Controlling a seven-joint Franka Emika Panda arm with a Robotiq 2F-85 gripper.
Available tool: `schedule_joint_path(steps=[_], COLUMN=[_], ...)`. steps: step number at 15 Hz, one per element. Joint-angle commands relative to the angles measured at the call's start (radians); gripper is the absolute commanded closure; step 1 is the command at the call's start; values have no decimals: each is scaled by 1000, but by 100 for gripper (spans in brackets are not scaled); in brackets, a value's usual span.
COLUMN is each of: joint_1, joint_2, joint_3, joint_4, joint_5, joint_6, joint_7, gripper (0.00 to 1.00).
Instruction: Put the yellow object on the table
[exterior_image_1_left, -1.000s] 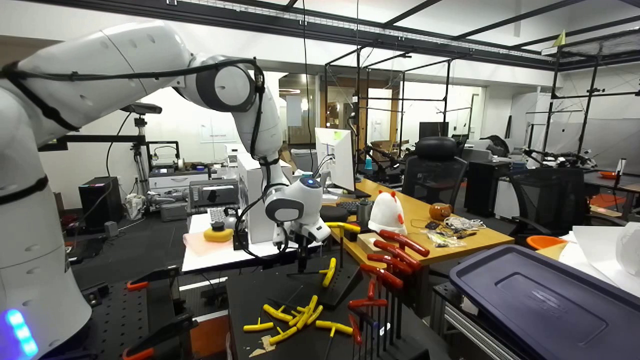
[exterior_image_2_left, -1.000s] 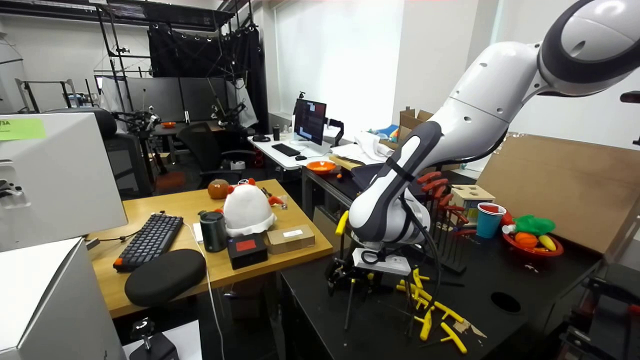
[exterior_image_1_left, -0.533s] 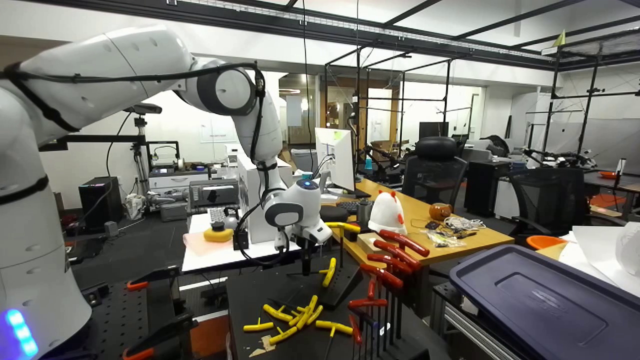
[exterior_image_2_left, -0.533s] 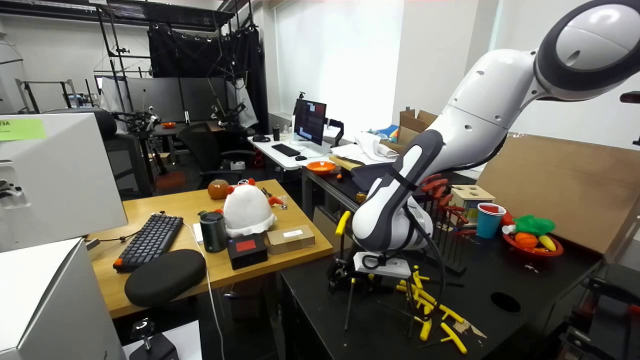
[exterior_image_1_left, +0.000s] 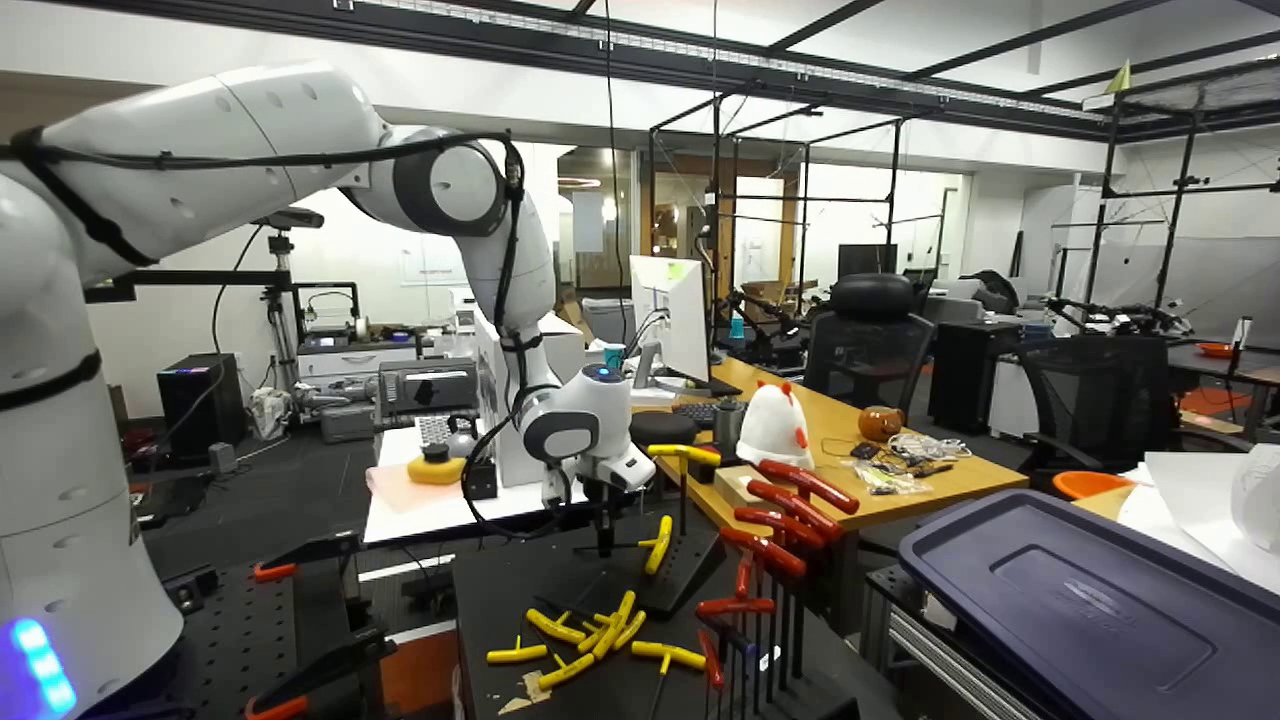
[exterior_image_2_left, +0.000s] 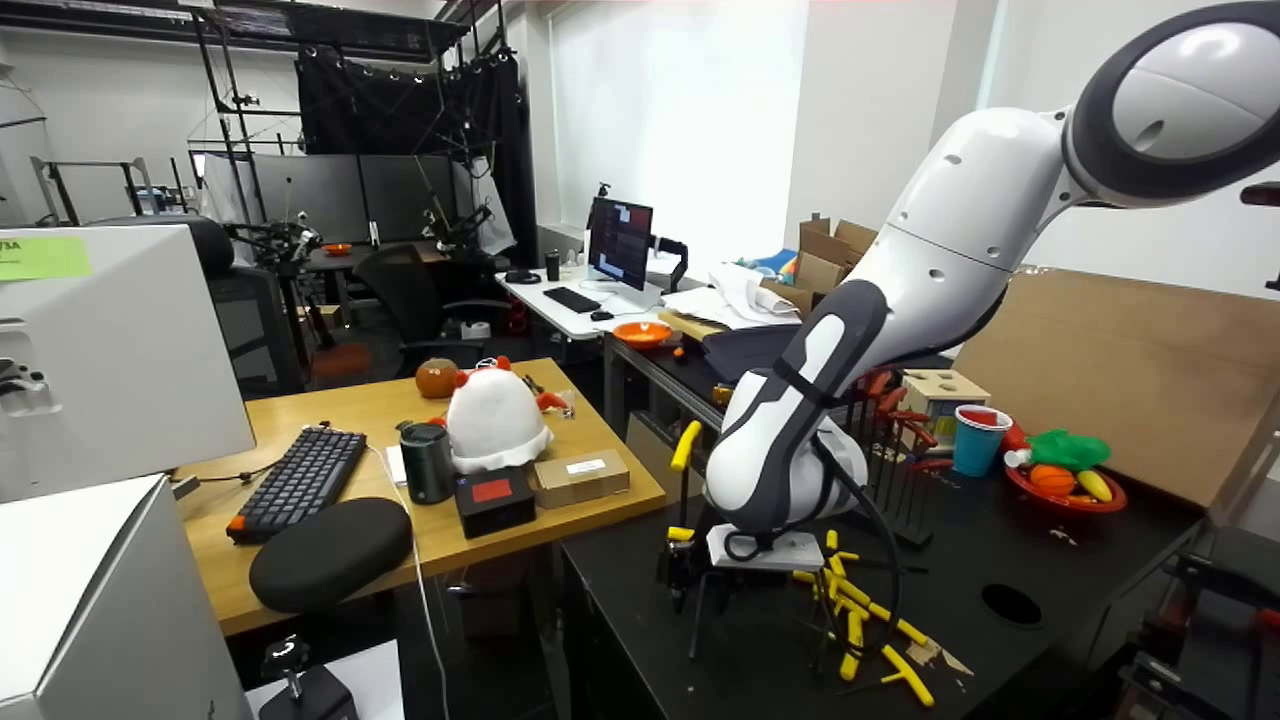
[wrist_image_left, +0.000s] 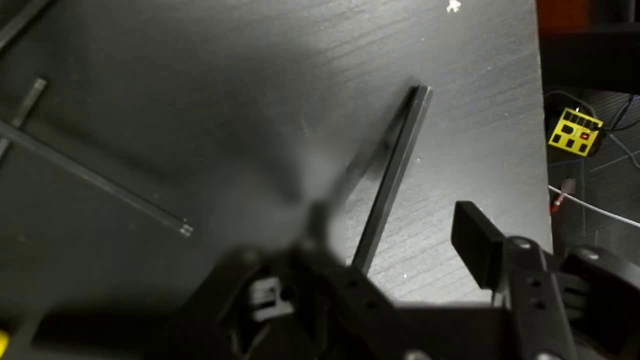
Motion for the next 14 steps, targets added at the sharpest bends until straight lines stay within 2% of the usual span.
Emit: schedule_joint_path(steps=[1, 5, 6, 14], joint_1=[25, 22, 19, 17], joint_2=[11, 6, 3, -6], joint_3=[-17, -10, -6, 2], joint_4=[11, 3, -3, -16], joint_5=[-22, -22, -22, -17], joint_6=[23, 34, 40, 60], joint_7=[40, 34, 30, 32], gripper=[66, 95, 99, 98])
